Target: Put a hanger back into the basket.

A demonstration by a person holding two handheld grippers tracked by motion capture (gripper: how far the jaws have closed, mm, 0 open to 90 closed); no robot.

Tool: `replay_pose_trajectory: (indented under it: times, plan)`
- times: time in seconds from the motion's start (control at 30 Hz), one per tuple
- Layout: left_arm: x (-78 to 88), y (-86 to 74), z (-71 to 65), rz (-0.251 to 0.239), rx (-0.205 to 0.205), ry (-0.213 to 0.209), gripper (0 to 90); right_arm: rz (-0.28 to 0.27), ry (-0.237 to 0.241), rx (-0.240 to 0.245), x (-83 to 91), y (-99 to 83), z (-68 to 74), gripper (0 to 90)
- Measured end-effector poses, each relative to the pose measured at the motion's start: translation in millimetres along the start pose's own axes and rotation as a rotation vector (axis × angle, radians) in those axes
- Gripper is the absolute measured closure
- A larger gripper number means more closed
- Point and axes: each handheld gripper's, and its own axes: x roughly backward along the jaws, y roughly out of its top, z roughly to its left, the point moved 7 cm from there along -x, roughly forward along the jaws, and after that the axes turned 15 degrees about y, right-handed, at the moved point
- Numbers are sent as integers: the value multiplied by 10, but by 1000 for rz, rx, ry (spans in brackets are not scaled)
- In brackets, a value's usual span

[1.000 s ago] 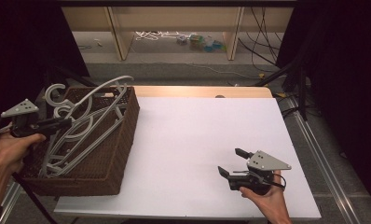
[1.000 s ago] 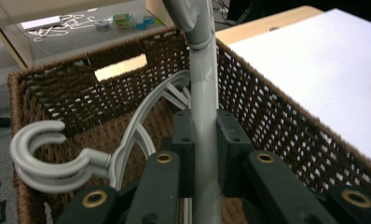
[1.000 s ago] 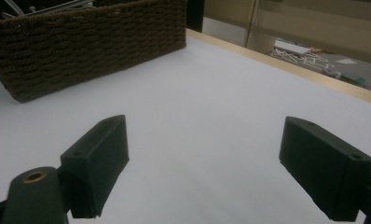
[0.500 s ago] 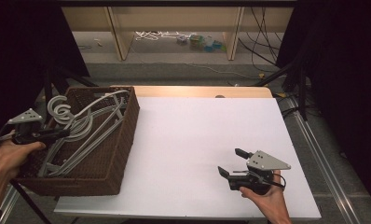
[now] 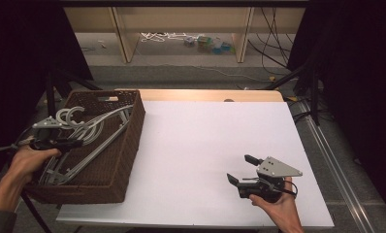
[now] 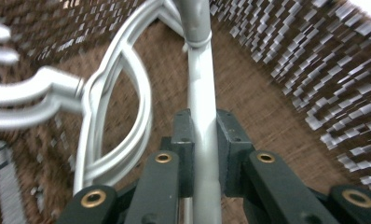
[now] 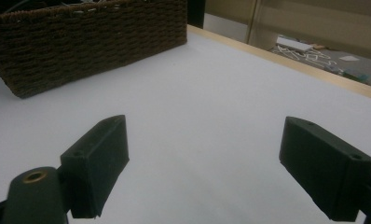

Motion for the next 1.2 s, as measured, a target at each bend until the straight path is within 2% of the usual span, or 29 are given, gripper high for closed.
replay_pose_trajectory:
  times: [0.07, 0.17, 0.23, 0.27, 0.3, 0.33, 0.37, 0.53, 0.6, 0.7, 0.73, 0.8, 0.83, 0.9, 0.97, 1.07, 1.1, 1.13, 1.17, 1.2]
  plan:
    - [-41, -17, -3, -5, 20, -5, 792, 8, 5, -2, 6, 0, 1, 165]
    - [-46, -19, 18, -4, 28, -5, 786, 6, 6, -7, 0, -7, 5, 165]
    - [-55, -27, 54, 7, 52, 22, 773, 12, 8, -5, -5, -12, -1, 164]
    - [-77, -21, 56, -10, 78, 34, 762, -1, 12, -1, -20, -5, 0, 165]
    - [-77, -21, 56, -10, 78, 34, 750, -4, 13, 0, -25, -5, 2, 165]
    - [-89, -35, 89, 11, 81, 63, 742, -2, 14, -2, -25, -9, 5, 165]
    - [-98, -40, 99, 18, 91, 65, 733, 1, 13, -5, -24, -13, 4, 165]
    - [-128, -50, 138, 19, 132, 113, 688, 12, 9, -9, -2, -15, 2, 165]
    - [-114, -52, 164, 19, 134, 129, 671, 12, 10, -10, -1, -15, -1, 164]
    - [-83, -55, 216, 16, 168, 166, 573, 10, 10, -8, -3, -11, 0, 165]
    - [-62, -50, 240, 1, 181, 179, 551, 12, 9, -8, -2, -14, 0, 164]
    - [22, -21, 273, -20, 250, 204, 452, 10, 10, -9, -1, -9, -5, 165]
    - [22, -21, 273, -20, 250, 204, 423, 10, 10, -9, -1, -9, -5, 165]
    - [128, 40, 289, -80, 323, 240, 399, 11, 9, -10, 1, -12, -2, 164]
    - [201, 94, 273, -125, 368, 253, 369, 11, 9, -9, 2, -9, -7, 164]
    - [320, 149, 230, -168, 376, 254, 339, 11, 8, -7, 0, -11, 0, 164]
    - [320, 149, 230, -168, 376, 254, 338, 11, 8, -7, 0, -11, 0, 164]
    - [398, 191, 177, -203, 378, 250, 332, 11, 6, -10, 0, -13, -5, 165]
    - [398, 191, 177, -203, 378, 250, 325, 11, 6, -10, 0, -13, -5, 165]
    - [470, 235, 101, -234, 382, 231, 315, 5, 7, -5, 1, -4, -4, 164]
